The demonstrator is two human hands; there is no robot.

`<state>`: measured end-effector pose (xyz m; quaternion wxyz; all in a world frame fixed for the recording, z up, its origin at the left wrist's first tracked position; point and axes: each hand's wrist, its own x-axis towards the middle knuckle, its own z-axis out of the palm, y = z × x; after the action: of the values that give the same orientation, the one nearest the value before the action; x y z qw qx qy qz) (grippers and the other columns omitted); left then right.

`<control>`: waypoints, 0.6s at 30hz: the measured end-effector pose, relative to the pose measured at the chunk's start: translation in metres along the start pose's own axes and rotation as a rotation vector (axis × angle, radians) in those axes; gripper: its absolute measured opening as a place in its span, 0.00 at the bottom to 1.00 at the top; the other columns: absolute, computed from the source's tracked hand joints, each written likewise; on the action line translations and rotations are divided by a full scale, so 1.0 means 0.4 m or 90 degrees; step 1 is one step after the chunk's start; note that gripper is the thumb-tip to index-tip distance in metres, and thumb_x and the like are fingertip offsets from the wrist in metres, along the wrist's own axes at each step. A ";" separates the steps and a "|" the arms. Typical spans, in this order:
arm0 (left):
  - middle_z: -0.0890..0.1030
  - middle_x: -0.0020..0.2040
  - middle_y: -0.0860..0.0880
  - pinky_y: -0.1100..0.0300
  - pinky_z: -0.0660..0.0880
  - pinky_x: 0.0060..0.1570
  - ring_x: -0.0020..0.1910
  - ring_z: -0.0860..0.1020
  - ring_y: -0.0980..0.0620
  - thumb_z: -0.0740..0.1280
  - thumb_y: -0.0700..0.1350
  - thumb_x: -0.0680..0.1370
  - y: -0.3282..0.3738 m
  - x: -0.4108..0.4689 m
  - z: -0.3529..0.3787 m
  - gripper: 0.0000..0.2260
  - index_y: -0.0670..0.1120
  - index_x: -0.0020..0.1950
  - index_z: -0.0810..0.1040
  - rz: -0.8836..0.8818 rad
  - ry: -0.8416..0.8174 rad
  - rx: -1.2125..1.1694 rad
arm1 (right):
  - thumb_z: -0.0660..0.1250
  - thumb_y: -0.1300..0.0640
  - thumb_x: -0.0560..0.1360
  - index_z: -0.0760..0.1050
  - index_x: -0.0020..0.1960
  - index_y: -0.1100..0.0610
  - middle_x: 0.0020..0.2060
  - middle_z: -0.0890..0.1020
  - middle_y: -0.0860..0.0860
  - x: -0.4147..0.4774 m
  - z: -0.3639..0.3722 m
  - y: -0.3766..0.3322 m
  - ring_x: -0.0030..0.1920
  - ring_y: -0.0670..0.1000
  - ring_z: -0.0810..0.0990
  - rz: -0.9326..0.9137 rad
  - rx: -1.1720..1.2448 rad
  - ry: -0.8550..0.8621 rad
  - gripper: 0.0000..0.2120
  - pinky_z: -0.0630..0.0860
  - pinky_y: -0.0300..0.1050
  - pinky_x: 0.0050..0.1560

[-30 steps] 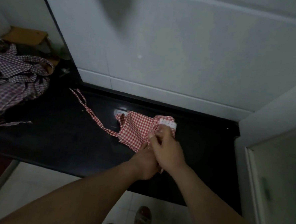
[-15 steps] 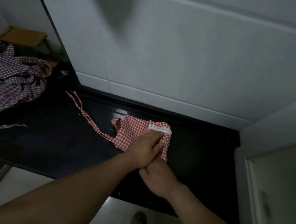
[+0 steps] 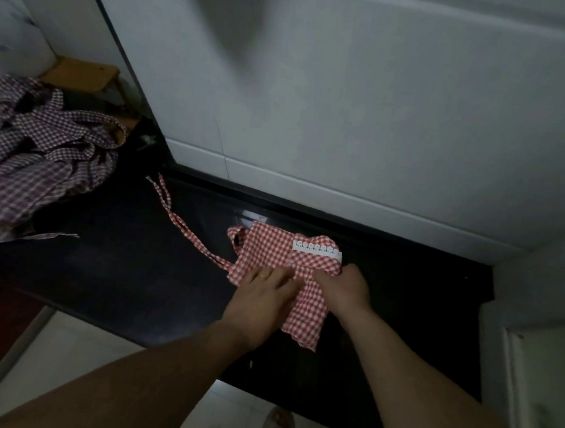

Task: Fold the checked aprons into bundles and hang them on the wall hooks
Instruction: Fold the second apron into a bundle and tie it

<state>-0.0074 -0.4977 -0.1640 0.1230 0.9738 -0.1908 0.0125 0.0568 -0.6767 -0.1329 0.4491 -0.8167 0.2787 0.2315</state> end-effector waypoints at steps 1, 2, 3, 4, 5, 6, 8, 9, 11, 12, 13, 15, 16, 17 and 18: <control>0.73 0.73 0.51 0.47 0.68 0.70 0.68 0.73 0.48 0.57 0.56 0.84 0.009 -0.010 0.006 0.21 0.55 0.76 0.70 0.007 -0.007 -0.016 | 0.73 0.45 0.72 0.70 0.64 0.58 0.54 0.81 0.55 -0.014 0.000 -0.011 0.49 0.57 0.83 -0.011 -0.003 0.036 0.27 0.83 0.53 0.49; 0.73 0.73 0.50 0.48 0.69 0.69 0.68 0.74 0.48 0.58 0.55 0.83 0.022 -0.016 0.007 0.21 0.54 0.77 0.71 0.013 -0.010 -0.041 | 0.73 0.46 0.72 0.68 0.63 0.58 0.53 0.81 0.54 -0.029 0.003 -0.025 0.48 0.58 0.83 -0.033 -0.014 0.073 0.26 0.81 0.51 0.48; 0.73 0.74 0.50 0.48 0.70 0.69 0.68 0.74 0.47 0.59 0.54 0.83 0.032 -0.015 0.013 0.22 0.53 0.77 0.71 0.016 -0.013 -0.080 | 0.73 0.47 0.73 0.67 0.61 0.58 0.51 0.80 0.54 -0.047 0.008 -0.042 0.48 0.58 0.82 -0.065 -0.017 0.102 0.25 0.79 0.48 0.47; 0.74 0.73 0.50 0.49 0.71 0.69 0.67 0.75 0.48 0.61 0.51 0.82 0.040 -0.012 0.017 0.21 0.52 0.76 0.72 0.016 -0.014 -0.145 | 0.74 0.46 0.73 0.67 0.59 0.57 0.50 0.80 0.53 -0.066 0.014 -0.058 0.46 0.57 0.82 -0.104 -0.007 0.116 0.24 0.76 0.46 0.45; 0.77 0.70 0.50 0.51 0.72 0.67 0.65 0.76 0.49 0.62 0.49 0.82 0.044 -0.007 0.013 0.19 0.51 0.73 0.75 0.010 -0.016 -0.236 | 0.74 0.46 0.73 0.67 0.57 0.56 0.49 0.81 0.52 -0.084 0.026 -0.074 0.45 0.56 0.82 -0.147 0.008 0.113 0.23 0.74 0.44 0.42; 0.79 0.67 0.50 0.52 0.74 0.64 0.62 0.78 0.50 0.64 0.46 0.82 0.039 -0.004 0.005 0.16 0.50 0.69 0.78 0.000 -0.023 -0.322 | 0.75 0.46 0.73 0.67 0.56 0.55 0.47 0.81 0.51 -0.100 0.040 -0.087 0.43 0.53 0.82 -0.189 0.018 0.096 0.22 0.73 0.42 0.40; 0.83 0.60 0.50 0.54 0.77 0.59 0.57 0.80 0.53 0.65 0.43 0.82 0.012 -0.009 -0.018 0.10 0.50 0.62 0.82 -0.013 -0.026 -0.390 | 0.75 0.50 0.74 0.67 0.55 0.52 0.46 0.81 0.49 -0.119 0.076 -0.102 0.41 0.48 0.81 -0.261 0.007 0.044 0.18 0.72 0.40 0.37; 0.84 0.57 0.50 0.53 0.78 0.56 0.54 0.81 0.53 0.66 0.43 0.81 -0.015 -0.023 -0.030 0.09 0.50 0.58 0.83 -0.023 -0.004 -0.373 | 0.75 0.51 0.74 0.67 0.55 0.50 0.47 0.81 0.49 -0.122 0.104 -0.107 0.43 0.48 0.81 -0.284 0.000 0.018 0.18 0.75 0.41 0.39; 0.82 0.50 0.51 0.49 0.77 0.49 0.48 0.78 0.51 0.66 0.43 0.80 -0.056 -0.057 -0.048 0.06 0.49 0.51 0.82 -0.079 0.069 -0.286 | 0.75 0.50 0.74 0.67 0.56 0.49 0.50 0.81 0.50 -0.118 0.138 -0.114 0.48 0.49 0.82 -0.294 0.001 -0.005 0.19 0.79 0.46 0.47; 0.80 0.49 0.51 0.48 0.75 0.49 0.47 0.76 0.50 0.65 0.44 0.79 -0.085 -0.079 -0.057 0.05 0.50 0.50 0.80 -0.122 0.107 -0.234 | 0.76 0.50 0.74 0.68 0.58 0.50 0.52 0.81 0.50 -0.120 0.160 -0.119 0.50 0.50 0.82 -0.295 0.008 -0.005 0.20 0.80 0.47 0.52; 0.77 0.49 0.51 0.49 0.74 0.49 0.49 0.74 0.50 0.65 0.44 0.77 -0.110 -0.094 -0.060 0.05 0.50 0.51 0.79 -0.189 0.141 -0.211 | 0.75 0.50 0.74 0.68 0.60 0.51 0.54 0.81 0.51 -0.120 0.179 -0.121 0.52 0.51 0.82 -0.301 0.011 -0.001 0.20 0.80 0.49 0.55; 0.75 0.52 0.50 0.53 0.72 0.51 0.52 0.75 0.48 0.66 0.42 0.78 -0.147 -0.107 -0.082 0.06 0.48 0.55 0.77 -0.388 0.202 -0.278 | 0.72 0.51 0.77 0.69 0.63 0.53 0.59 0.80 0.53 -0.125 0.213 -0.113 0.56 0.53 0.82 -0.322 -0.021 0.002 0.19 0.80 0.52 0.59; 0.75 0.53 0.48 0.54 0.71 0.52 0.54 0.76 0.45 0.67 0.42 0.79 -0.168 -0.101 -0.095 0.07 0.45 0.56 0.76 -0.503 0.212 -0.343 | 0.71 0.52 0.78 0.70 0.63 0.54 0.61 0.79 0.54 -0.130 0.229 -0.109 0.57 0.54 0.82 -0.336 -0.050 0.007 0.17 0.80 0.52 0.59; 0.77 0.54 0.45 0.55 0.70 0.52 0.55 0.78 0.42 0.68 0.44 0.80 -0.196 -0.085 -0.107 0.08 0.43 0.57 0.75 -0.595 0.203 -0.401 | 0.70 0.54 0.79 0.70 0.63 0.53 0.61 0.78 0.54 -0.132 0.242 -0.106 0.56 0.54 0.82 -0.350 -0.079 0.015 0.15 0.80 0.52 0.58; 0.80 0.55 0.42 0.55 0.71 0.51 0.57 0.80 0.39 0.69 0.46 0.80 -0.218 -0.065 -0.114 0.10 0.41 0.57 0.75 -0.654 0.173 -0.437 | 0.69 0.56 0.79 0.70 0.62 0.53 0.61 0.77 0.53 -0.134 0.246 -0.104 0.55 0.54 0.82 -0.353 -0.102 0.021 0.14 0.81 0.52 0.56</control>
<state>0.0024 -0.3986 -0.1420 0.4419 0.8358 0.3254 0.0131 0.0322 -0.5604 -0.1222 0.4246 -0.8983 0.0327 0.1081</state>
